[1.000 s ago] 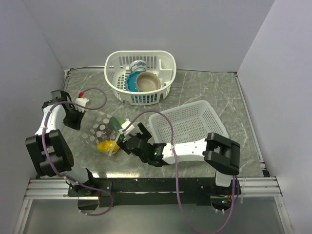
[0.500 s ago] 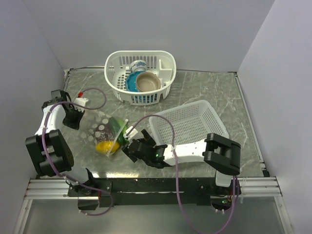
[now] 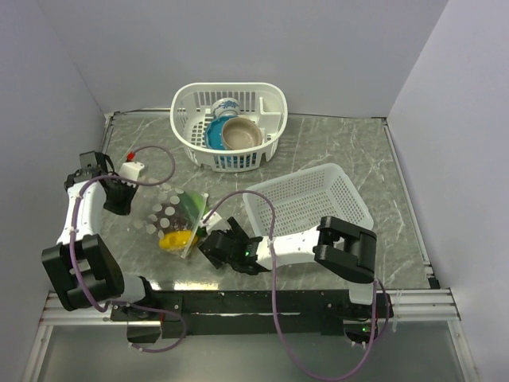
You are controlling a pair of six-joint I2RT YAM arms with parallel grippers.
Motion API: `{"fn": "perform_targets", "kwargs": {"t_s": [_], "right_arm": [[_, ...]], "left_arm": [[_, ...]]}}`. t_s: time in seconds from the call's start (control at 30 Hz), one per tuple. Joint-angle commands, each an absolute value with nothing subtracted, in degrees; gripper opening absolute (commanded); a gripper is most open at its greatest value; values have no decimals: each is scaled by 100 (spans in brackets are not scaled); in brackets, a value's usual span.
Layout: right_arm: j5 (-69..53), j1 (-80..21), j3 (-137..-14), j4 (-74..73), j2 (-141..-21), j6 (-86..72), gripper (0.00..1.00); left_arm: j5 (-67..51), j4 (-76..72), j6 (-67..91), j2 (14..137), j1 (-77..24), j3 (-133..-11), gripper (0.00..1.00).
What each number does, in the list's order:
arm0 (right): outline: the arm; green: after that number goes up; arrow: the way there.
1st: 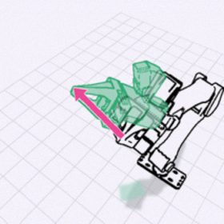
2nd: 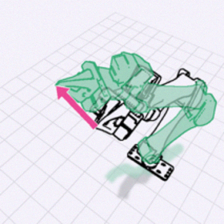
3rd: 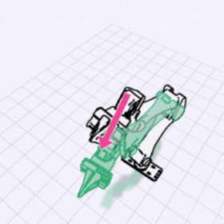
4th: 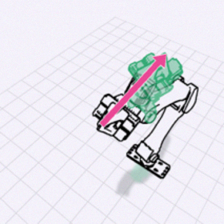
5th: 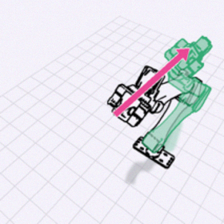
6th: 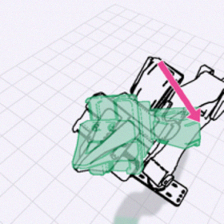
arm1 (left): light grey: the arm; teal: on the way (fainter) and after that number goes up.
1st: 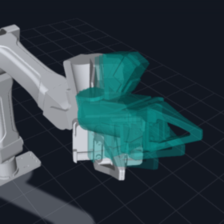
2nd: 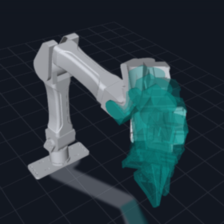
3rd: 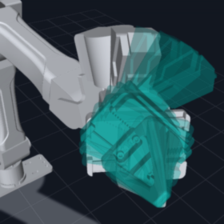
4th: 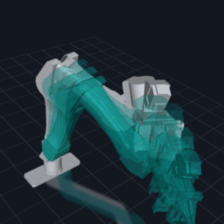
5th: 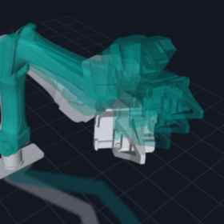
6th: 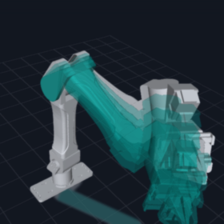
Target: Open the zip-top bag and remove the fake food
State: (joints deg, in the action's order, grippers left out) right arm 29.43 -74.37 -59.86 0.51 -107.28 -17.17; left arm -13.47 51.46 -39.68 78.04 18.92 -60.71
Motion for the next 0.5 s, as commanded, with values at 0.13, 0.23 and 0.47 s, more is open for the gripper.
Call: {"fn": "perform_targets", "kwargs": {"t_s": [0.13,0.23,0.47], "right_arm": [[3190,-7471,-5722,483,-9573,-1513,45],[3584,-7471,-5669,352,-8817,-1345,14],[4537,-6699,-5511,-1297,-7288,-3065,0]], "left_arm": [[-1486,4975,-3973,7646,1890,-5634,1],[-1441,4869,-3938,7629,1890,-5546,1],[-1257,4536,-3841,7690,1890,-5309,1]]}}
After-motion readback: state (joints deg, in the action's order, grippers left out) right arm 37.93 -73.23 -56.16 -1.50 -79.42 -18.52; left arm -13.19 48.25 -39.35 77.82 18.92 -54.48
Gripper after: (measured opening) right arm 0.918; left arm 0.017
